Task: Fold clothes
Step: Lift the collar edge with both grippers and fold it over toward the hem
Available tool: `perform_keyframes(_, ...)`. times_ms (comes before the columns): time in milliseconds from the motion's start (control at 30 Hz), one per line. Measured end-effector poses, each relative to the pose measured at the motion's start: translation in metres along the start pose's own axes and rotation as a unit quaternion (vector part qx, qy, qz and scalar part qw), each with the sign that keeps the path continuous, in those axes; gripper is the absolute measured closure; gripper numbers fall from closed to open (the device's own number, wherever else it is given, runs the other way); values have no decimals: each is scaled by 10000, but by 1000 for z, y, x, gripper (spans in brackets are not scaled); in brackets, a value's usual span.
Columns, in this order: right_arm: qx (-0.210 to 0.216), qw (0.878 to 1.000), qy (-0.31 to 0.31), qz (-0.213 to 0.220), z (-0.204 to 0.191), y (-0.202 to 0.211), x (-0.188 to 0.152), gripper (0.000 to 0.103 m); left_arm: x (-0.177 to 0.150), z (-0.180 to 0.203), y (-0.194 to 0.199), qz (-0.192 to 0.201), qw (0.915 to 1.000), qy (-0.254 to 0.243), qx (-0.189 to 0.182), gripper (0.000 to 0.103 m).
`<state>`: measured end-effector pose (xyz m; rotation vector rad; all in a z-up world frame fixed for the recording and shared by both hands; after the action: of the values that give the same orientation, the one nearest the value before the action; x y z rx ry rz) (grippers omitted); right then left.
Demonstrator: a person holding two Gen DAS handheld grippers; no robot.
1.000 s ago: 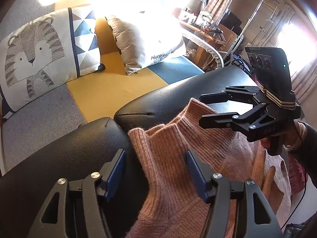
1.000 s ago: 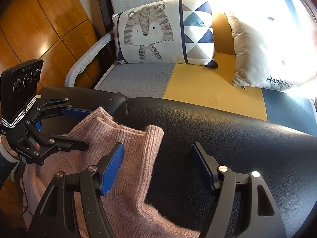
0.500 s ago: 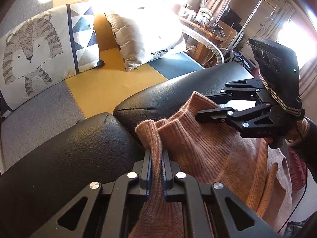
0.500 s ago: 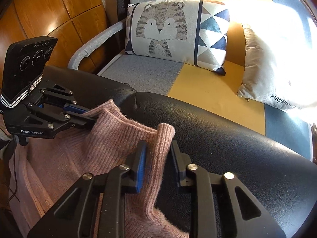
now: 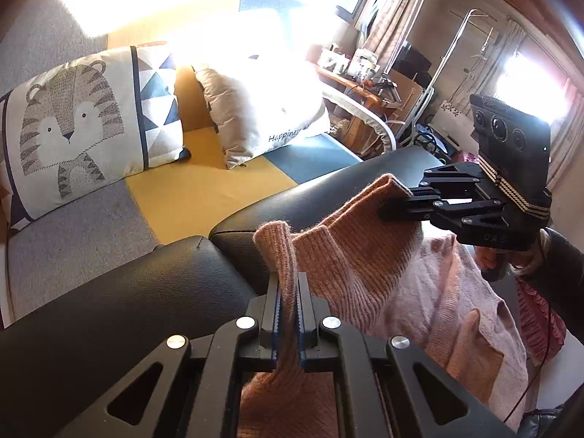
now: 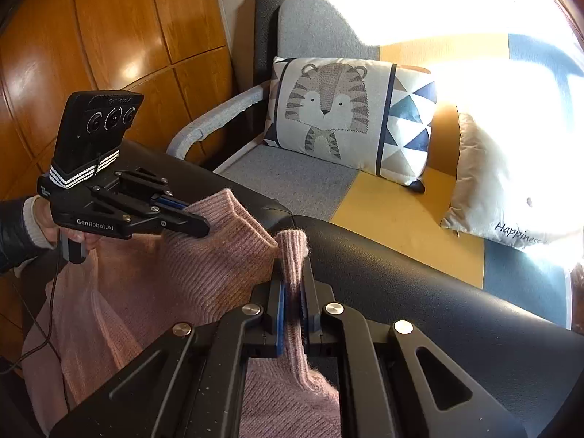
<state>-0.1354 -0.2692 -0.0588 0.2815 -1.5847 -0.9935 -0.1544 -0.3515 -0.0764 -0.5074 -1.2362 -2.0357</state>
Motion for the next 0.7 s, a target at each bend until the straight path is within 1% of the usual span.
perform_keyframes(67, -10, 9999, 144, 71, -6, 8, -2, 96, -2, 9, 8, 57, 9999, -76, -61, 97)
perform_keyframes(200, 103, 9985, 500, 216, -21, 29, -13, 96, -11, 28, 26, 171, 9993, -254, -208, 97)
perform_keyframes(233, 138, 9978, 603, 248, -26, 35, -16, 96, -15, 34, 29, 147, 9991, -316, -241, 97)
perform_keyframes(367, 349, 9953, 881, 179, -43, 55, -39, 96, -41, 59, 34, -75, 9975, -510, -475, 97)
perform_keyframes(467, 429, 9926, 1135, -58, -52, 62, -62, 96, -63, 76, 31, -376, 9954, -672, -563, 97)
perform_keyframes(533, 483, 9918, 1160, -250, -52, 64, -78, 94, -79, 84, 27, -627, 9933, -778, -586, 97)
perform_keyframes(567, 540, 9918, 1106, -336, -50, 67, -84, 92, -87, 87, 24, -770, 9919, -829, -581, 97)
perform_keyframes(633, 635, 9919, 999, -449, -48, 74, -95, 80, -104, 92, 22, -1022, 9888, -920, -575, 97)
perform_keyframes(667, 664, 9921, 958, -469, -46, 79, -99, 76, -110, 95, 22, -1106, 9876, -964, -563, 97)
perform_keyframes(700, 693, 9922, 917, -489, -45, 84, -102, 65, -112, 97, 25, -1139, 9871, -986, -549, 97)
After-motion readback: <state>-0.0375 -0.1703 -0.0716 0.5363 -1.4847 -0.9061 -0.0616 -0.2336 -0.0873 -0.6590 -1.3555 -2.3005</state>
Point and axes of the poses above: each gripper's, at about its wrist camera, not at the fingertips, and y roughly against the way its jaws point, z to its right, x to its top, the point moved 6 cm from there along -y, roughly the way its jaws point, and after that the axes turned 13 degrees about -x, right-handed, at the moved point
